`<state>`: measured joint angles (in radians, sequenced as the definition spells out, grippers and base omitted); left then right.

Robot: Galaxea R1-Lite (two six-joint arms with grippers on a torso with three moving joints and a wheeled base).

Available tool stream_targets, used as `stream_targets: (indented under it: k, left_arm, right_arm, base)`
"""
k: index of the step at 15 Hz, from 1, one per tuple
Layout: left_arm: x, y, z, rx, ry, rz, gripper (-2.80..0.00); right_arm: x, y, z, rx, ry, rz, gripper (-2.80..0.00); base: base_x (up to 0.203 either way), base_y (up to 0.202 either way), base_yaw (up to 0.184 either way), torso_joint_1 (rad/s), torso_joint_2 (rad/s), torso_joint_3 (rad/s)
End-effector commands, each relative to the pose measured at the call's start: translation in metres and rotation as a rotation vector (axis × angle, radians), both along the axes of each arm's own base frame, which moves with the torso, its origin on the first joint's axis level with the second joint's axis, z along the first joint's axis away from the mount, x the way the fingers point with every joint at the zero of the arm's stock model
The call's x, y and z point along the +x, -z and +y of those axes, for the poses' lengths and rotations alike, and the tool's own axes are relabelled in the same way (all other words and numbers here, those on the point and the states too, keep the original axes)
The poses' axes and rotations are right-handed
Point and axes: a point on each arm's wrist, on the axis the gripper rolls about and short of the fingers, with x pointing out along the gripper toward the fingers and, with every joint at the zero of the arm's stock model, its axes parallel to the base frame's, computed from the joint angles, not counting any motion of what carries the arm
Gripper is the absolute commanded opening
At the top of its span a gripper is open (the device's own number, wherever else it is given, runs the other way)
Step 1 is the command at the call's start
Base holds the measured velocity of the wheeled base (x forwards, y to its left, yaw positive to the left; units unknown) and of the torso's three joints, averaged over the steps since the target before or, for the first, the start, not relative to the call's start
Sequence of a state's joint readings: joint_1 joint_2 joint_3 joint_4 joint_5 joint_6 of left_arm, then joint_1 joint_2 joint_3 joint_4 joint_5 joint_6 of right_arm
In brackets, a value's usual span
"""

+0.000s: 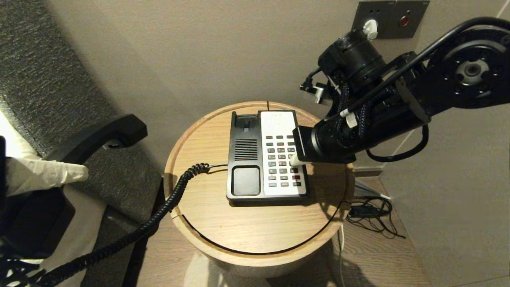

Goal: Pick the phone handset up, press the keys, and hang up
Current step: Dial the number

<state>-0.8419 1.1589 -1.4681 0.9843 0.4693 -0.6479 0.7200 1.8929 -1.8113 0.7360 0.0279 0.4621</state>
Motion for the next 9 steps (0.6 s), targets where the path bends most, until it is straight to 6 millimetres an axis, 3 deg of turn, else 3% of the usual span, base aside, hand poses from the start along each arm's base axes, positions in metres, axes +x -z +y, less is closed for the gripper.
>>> stream_targets:
  k: [1, 9]
  left_arm:
    - [0.001, 0.000, -0.001, 0.003, -0.004, 0.004, -2.80]
    - [0.005, 0.004, -0.006, 0.016, 0.006, 0.027, -2.80]
  right_arm:
    - [-0.010, -0.010, -0.002, 0.018, -0.014, -0.017, -2.80]
    - [-0.022, -0.011, -0.012, -0.002, -0.012, 0.011, -2.80]
  base:
    - [0.000, 0.000, 0.000, 0.000, 0.00, 0.000]
    - [0.000, 0.000, 0.000, 0.000, 0.00, 0.000]
